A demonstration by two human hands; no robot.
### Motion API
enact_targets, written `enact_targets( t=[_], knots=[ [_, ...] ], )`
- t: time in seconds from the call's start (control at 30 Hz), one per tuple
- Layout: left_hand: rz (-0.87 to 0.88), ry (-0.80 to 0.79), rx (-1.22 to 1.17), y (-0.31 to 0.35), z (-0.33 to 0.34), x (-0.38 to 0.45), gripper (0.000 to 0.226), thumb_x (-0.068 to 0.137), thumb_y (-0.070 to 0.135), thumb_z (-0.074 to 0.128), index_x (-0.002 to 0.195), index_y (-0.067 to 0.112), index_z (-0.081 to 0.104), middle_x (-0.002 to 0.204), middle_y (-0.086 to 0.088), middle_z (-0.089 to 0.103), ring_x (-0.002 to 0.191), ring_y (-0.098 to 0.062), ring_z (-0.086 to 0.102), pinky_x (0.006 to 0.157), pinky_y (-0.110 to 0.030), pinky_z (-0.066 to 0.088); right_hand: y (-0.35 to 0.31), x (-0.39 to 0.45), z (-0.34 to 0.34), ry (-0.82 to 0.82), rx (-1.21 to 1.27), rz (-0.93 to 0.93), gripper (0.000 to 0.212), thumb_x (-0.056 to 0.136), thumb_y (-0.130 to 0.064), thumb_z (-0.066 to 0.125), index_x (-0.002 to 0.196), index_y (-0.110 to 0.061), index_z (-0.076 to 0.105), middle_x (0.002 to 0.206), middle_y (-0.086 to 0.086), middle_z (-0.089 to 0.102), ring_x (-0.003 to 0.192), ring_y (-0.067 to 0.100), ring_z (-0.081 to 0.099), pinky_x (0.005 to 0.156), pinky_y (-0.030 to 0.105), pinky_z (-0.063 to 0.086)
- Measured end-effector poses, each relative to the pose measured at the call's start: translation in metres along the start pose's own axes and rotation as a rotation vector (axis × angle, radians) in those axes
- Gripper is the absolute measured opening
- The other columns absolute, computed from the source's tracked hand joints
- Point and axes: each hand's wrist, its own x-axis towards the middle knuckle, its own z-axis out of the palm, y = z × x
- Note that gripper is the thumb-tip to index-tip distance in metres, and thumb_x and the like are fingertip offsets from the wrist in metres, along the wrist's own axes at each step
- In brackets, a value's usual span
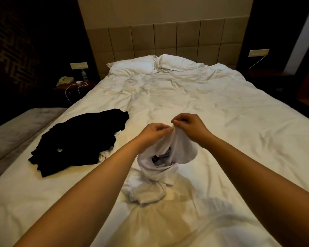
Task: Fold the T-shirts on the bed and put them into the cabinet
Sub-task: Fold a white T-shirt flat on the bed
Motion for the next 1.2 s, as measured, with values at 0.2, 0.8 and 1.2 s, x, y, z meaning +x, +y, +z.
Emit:
enact_targets(
  t=[0.2,0.8,1.2],
  knots=[
    [-0.138,0.222,-0.122,-0.037,-0.013,0.003,0.027,0.099,0.033,0.061,0.078,0.016,0.065,0.067,0.003,0.055,0.065,-0.013,0.048,0.060,-0.027,0.037,0.042,-0.003,0.026,-0.042,-0.153,0.136,0.046,0.091,-0.031,0.070,0.133,-0.021,0.055,0.133,0.006,0.053,0.119,0.021,0.053,0.095,0.029,0.043],
    [-0.412,0.562,0.482,-0.167,-0.075,-0.022,0.019,0.096,0.027,0.062,0.082,0.015,0.063,0.086,-0.008,0.068,0.075,-0.021,0.062,0.062,-0.027,0.042,0.105,0.004,0.093,0.010,0.234,0.384,0.032,0.094,-0.028,0.060,0.085,0.003,0.065,0.077,0.010,0.060,0.074,0.019,0.052,0.070,0.033,0.041],
    [-0.154,-0.033,-0.015,-0.074,-0.015,0.004,0.034,0.098,0.042,0.060,0.071,0.022,0.059,0.064,0.012,0.055,0.056,0.001,0.049,0.058,-0.018,0.037,0.062,0.013,0.079,-0.202,0.336,0.267,0.034,0.096,-0.042,0.060,0.096,-0.013,0.077,0.101,0.010,0.074,0.100,0.030,0.069,0.088,0.043,0.055]
  ],
)
